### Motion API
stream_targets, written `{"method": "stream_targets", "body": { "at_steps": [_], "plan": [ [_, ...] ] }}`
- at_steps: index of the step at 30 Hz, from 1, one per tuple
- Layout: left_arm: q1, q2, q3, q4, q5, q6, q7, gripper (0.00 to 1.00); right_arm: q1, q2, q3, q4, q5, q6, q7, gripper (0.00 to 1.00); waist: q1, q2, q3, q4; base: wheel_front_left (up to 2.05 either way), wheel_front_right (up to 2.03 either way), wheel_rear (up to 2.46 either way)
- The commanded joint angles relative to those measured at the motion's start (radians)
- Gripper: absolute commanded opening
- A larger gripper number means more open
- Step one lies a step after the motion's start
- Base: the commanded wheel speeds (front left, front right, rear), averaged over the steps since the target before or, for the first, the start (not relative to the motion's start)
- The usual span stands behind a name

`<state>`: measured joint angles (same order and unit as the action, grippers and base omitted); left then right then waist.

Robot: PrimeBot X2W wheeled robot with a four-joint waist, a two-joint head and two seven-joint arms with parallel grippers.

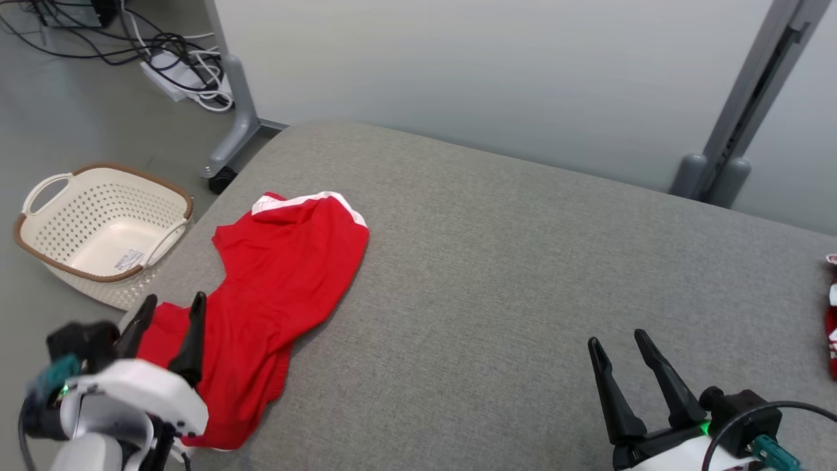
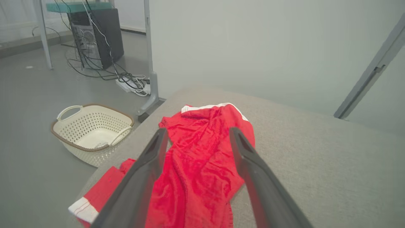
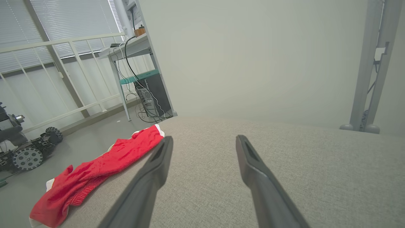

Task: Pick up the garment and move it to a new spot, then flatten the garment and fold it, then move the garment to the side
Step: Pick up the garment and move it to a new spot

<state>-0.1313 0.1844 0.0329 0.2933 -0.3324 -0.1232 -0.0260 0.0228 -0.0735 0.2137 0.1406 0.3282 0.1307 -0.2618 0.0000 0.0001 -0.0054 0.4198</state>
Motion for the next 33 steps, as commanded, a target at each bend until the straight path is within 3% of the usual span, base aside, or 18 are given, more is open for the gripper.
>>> {"method": "stream_targets", "body": {
  "at_steps": [1, 7, 16, 22, 33],
  "plan": [
    [-0.022, 0.012, -0.007, 0.016, -0.029, -0.005, 0.053, 1.00, -0.016, -0.003, 0.001, 0.002, 0.007, 0.000, -0.005, 1.00, 0.0000, -0.0001, 0.009, -0.014, 0.00, 0.00, 0.00],
    [-0.131, 0.125, -0.130, 0.114, -0.151, -0.008, 0.399, 1.00, -0.048, 0.001, 0.012, 0.007, 0.004, 0.000, -0.005, 1.00, 0.0000, -0.0001, 0.052, -0.061, 0.00, 0.00, 0.00],
    [-0.228, 0.252, -0.335, 0.231, -0.348, -0.008, 0.639, 1.00, -0.103, 0.007, 0.043, 0.025, 0.013, 0.000, -0.005, 1.00, 0.0000, -0.0001, 0.100, -0.134, 0.00, 0.00, 0.00],
    [-0.267, 0.289, -0.420, 0.295, -0.378, -0.008, 0.640, 1.00, -0.126, 0.006, 0.059, 0.036, 0.014, 0.000, -0.005, 1.00, 0.0000, -0.0001, 0.111, -0.161, 0.00, 0.00, 0.00],
    [-0.329, 0.281, -0.537, 0.448, -0.406, -0.008, 0.609, 1.00, -0.146, 0.000, 0.077, 0.048, 0.021, 0.000, -0.005, 1.00, 0.0000, -0.0001, 0.118, -0.191, 0.00, 0.00, 0.00]
  ]
}}
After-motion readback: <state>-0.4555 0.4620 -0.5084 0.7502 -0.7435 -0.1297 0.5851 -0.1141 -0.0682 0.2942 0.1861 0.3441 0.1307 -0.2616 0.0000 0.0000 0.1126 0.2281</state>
